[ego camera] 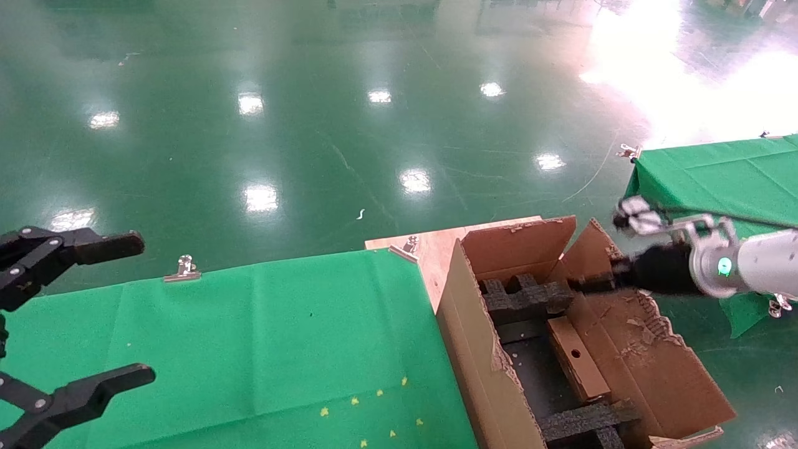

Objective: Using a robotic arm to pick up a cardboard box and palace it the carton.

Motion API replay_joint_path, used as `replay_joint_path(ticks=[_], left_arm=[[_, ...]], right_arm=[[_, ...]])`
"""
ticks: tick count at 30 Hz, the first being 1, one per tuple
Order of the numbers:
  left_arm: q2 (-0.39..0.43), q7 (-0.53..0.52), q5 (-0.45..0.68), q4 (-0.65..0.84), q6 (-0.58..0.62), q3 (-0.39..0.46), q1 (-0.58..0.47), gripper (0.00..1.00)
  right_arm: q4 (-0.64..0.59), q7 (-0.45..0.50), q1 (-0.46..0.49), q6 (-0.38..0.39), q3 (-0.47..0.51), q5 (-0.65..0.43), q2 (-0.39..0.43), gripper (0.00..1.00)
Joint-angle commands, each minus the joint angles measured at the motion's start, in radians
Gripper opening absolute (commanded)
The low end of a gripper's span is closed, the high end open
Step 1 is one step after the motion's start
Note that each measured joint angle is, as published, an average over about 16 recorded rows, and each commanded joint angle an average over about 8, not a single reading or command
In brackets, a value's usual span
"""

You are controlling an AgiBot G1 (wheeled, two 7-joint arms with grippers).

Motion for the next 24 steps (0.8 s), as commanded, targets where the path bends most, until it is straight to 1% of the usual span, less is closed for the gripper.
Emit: replay_joint_path(ticks=[1,6,9,13,19,24], left_arm=[[0.0,0.0,0.0,0.0,0.0,0.0,0.0,1.0],[0.0,0.0,0.0,0.0,0.0,0.0,0.0,1.0],[0.0,0.0,0.0,0.0,0.0,0.0,0.0,1.0],[0.0,0.0,0.0,0.0,0.0,0.0,0.0,1.0],[0.0,0.0,0.0,0.0,0.0,0.0,0.0,1.0],[0.0,0.0,0.0,0.0,0.0,0.0,0.0,1.0]], right_arm=[[0.033,0.003,0.038,0.0,0.008,-0.012,0.012,1.0],[0.188,-0.048,0.115,-0.041,0.047,0.0,0.038,1.0],[0.271,-0.091,0.138,-0.074,0.074,0.042,0.049,1.0],[0.339,-0.14,0.15,-0.114,0.103,0.102,0.056,1.0],[0.386,-0.177,0.157,-0.153,0.124,0.156,0.055,1.0],[0.372,-0.167,0.149,-0.147,0.124,0.146,0.054,1.0]])
